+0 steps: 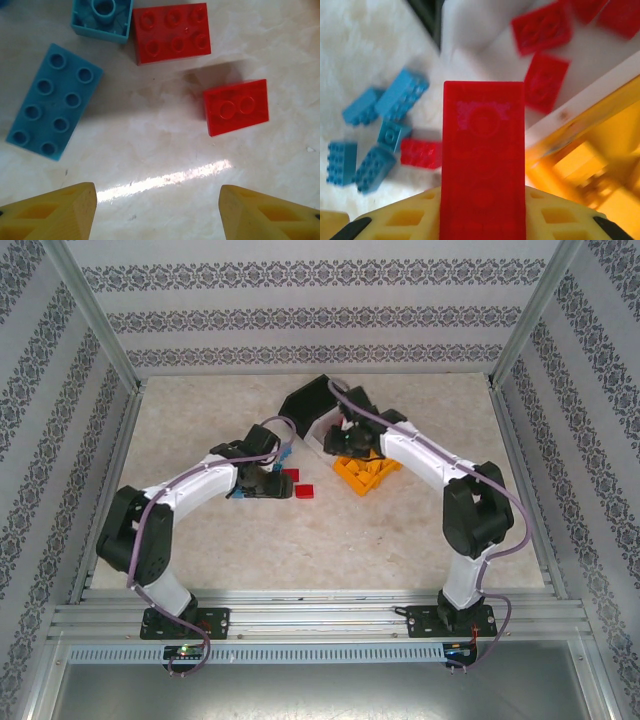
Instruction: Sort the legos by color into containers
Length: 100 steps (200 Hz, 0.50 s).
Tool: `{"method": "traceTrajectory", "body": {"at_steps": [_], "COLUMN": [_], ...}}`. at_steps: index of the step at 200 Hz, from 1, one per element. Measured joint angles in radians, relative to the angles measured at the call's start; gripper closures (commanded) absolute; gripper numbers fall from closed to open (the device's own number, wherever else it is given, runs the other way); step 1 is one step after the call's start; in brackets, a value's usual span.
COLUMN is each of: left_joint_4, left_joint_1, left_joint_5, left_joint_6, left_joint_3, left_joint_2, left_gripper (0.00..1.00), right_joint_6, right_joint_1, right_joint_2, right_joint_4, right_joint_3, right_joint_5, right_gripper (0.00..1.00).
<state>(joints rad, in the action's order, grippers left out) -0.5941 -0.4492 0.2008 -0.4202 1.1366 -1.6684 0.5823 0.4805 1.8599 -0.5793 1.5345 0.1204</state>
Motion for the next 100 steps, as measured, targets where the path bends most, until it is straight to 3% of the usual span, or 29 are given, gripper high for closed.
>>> {"method": "traceTrajectory", "body": {"at_steps": [13,34,56,100], "left_joint_4": [0.002,0.003,0.005,0.003], "left_joint_1": [-0.002,-0.002,-0.003,-0.01], "left_joint_5": [0.006,0.006,0.005,-0.017], "left_joint_6": [-0.008,-0.015,-0.021,-0.03], "left_joint_3": [0.016,0.063,0.119,0.194], "left_joint_2": [-0.037,-0.089,-0.143,-0.245], "left_gripper": [0.33,0.33,0.32,0.29], "right_joint_6": [-0.017,-0.055,-0.087,-0.097], "right_joint_1": [-0.046,-0.106,-0.139,-0.13], "right_joint_2": [0.039,0.146,0.263,0.196], "right_joint_4": [-0.013,-0.028,-0.042,-0.003], "right_joint_3": [0.073,0.232,0.374,0.181], "right_joint_5": [0.001,0.001,0.001,0.008], "right_gripper": [0.56,0.39,0.35,0.33]}}
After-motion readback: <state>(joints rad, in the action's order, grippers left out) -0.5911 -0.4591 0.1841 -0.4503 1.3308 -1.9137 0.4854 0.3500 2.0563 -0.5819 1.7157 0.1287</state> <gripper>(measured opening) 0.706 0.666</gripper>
